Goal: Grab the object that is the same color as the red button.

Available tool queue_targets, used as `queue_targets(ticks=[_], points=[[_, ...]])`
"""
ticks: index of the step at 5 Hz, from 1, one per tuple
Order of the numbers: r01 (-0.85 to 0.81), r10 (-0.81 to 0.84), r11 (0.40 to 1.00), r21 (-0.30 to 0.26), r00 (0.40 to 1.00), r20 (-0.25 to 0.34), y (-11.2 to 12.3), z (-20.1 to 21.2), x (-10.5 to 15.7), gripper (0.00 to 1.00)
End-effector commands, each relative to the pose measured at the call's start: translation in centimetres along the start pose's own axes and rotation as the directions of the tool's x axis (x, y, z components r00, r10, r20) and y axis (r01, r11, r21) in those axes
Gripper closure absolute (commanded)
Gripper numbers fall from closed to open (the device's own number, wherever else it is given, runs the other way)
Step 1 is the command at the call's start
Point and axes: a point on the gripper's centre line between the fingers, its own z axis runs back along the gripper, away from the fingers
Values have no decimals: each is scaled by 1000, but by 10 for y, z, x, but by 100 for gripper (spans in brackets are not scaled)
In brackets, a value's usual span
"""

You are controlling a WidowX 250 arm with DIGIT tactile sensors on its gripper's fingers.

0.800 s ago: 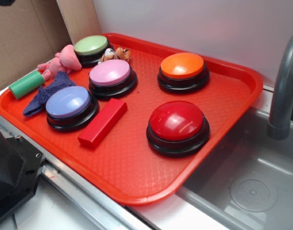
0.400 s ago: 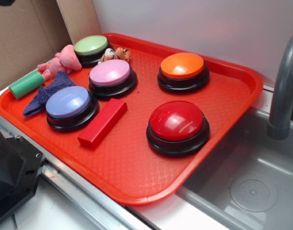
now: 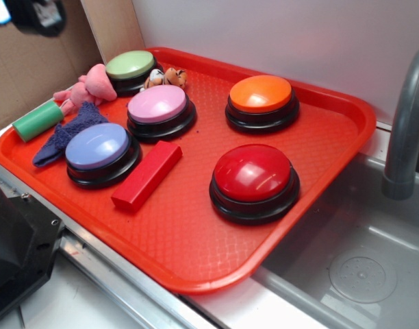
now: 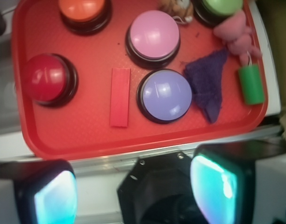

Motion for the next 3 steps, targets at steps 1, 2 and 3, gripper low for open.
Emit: queue_targets(ticks=[1,2,3], points=[[-274,274,961,41,961,-15,-9,-46,13,0],[-354,354,935,-11,935,-26,-7,-72,13,0],[-404,403,915,-9,915,-28,-5,-93,12,0]])
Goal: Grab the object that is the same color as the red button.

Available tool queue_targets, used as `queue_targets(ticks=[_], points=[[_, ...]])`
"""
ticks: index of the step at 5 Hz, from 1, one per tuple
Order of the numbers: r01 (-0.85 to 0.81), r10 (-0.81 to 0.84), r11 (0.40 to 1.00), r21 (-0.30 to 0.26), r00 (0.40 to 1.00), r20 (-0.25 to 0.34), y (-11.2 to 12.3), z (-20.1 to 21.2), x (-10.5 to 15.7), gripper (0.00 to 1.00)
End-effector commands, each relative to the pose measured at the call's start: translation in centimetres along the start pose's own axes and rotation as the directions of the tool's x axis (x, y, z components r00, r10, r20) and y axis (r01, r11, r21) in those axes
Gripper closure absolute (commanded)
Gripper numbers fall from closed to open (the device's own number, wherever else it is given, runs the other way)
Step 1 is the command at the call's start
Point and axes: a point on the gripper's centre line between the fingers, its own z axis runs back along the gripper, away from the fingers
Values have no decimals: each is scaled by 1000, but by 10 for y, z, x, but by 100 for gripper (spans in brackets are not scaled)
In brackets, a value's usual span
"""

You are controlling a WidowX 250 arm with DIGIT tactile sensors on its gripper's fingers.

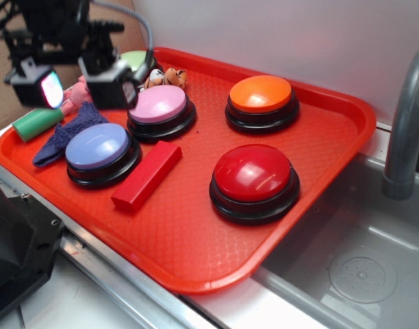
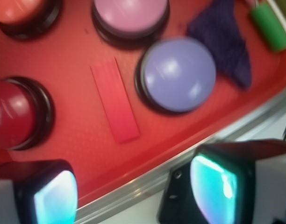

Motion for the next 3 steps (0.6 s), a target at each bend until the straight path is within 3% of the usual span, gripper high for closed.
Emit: queue_targets(ticks=[1,3], points=[[-115,115,993,-22,993,21,6,-36,11,0],[-131,132,991,-14,988,80,7,-72,21,0]])
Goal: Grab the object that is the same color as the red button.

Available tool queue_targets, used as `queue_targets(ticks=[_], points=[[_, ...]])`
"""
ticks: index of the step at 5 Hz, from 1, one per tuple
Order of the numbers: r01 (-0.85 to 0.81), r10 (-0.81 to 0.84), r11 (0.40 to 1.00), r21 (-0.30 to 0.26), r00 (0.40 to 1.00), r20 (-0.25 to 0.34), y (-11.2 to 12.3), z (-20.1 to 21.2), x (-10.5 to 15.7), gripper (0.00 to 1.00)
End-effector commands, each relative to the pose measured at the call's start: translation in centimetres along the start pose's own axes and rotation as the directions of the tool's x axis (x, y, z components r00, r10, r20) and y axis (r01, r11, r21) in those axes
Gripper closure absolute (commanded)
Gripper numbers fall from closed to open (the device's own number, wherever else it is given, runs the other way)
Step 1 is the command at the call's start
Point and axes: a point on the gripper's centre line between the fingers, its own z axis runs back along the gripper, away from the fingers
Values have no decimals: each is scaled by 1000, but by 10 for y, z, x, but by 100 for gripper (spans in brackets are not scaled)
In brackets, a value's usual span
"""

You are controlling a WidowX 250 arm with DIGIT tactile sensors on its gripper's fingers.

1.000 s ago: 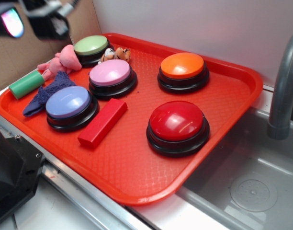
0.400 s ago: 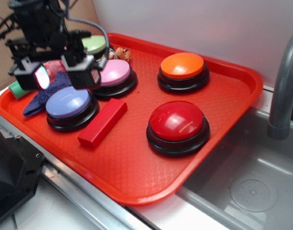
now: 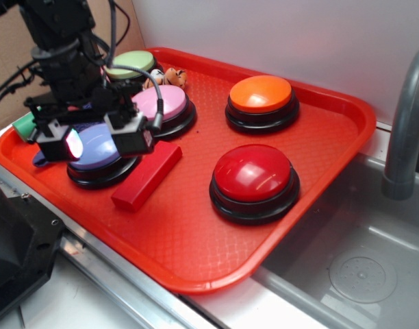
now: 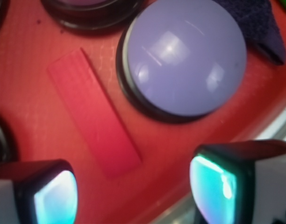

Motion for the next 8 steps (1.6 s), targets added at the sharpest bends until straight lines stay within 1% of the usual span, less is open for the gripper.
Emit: queue_targets(ticks=[1,4,5,6,7,8], points=[[24,-23,1000,-6,999,31,-8,-25,5,0],[47,-47,999,21,999,-9,-13,-54,0,0],[57,-56,998,28,998,-28,-15,-58,-1,100],[68,-68,997,32,998,14,-17,-49,-1,100],[71,-75,996,56,994,77,-21,-31,1,100],[132,-144,984,123,985,93,-25,-5,11,100]])
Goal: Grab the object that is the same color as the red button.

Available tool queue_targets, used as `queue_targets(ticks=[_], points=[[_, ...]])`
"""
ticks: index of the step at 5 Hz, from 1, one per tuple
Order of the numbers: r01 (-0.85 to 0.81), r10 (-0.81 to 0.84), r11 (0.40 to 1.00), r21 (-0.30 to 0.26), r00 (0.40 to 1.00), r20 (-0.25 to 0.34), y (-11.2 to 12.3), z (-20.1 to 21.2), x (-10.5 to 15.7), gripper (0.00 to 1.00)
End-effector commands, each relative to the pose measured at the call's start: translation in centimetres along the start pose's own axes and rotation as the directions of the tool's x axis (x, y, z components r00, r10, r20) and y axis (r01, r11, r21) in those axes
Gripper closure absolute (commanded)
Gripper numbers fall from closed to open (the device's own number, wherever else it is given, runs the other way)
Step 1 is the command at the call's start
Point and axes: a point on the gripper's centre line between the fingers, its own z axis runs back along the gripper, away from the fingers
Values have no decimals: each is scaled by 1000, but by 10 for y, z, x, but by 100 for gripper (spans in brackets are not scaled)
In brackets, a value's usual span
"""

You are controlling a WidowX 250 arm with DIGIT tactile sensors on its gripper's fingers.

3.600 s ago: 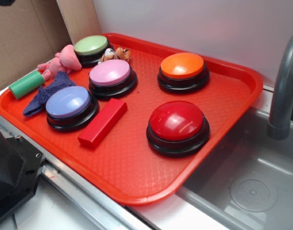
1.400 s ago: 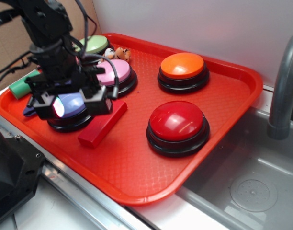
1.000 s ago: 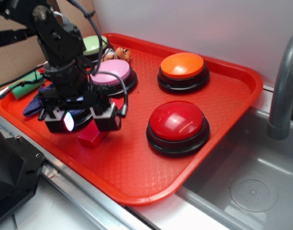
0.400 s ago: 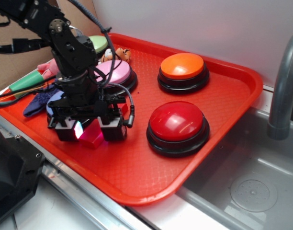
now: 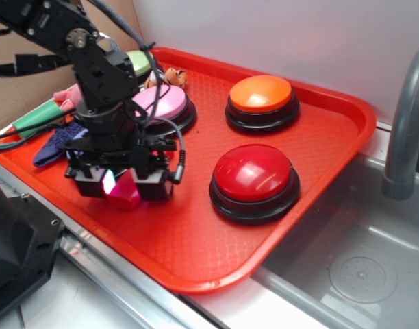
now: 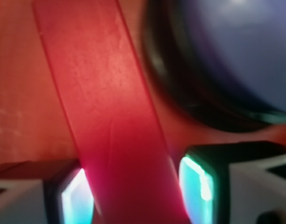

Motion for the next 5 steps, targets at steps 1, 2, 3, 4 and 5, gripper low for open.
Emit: queue_targets(ticks=[1,2,3,4,5], points=[[224,-223,975,13,975,-5,-8,65,44,100],[300,-303,952,61,952,50,-12,97,67,100],[351,-353,935,42,935,44,-11,118,87,100],[392,-395,918,53,915,80,-13,130,96,100],[451,-452,892,37,884,117,-14,130,100,100]])
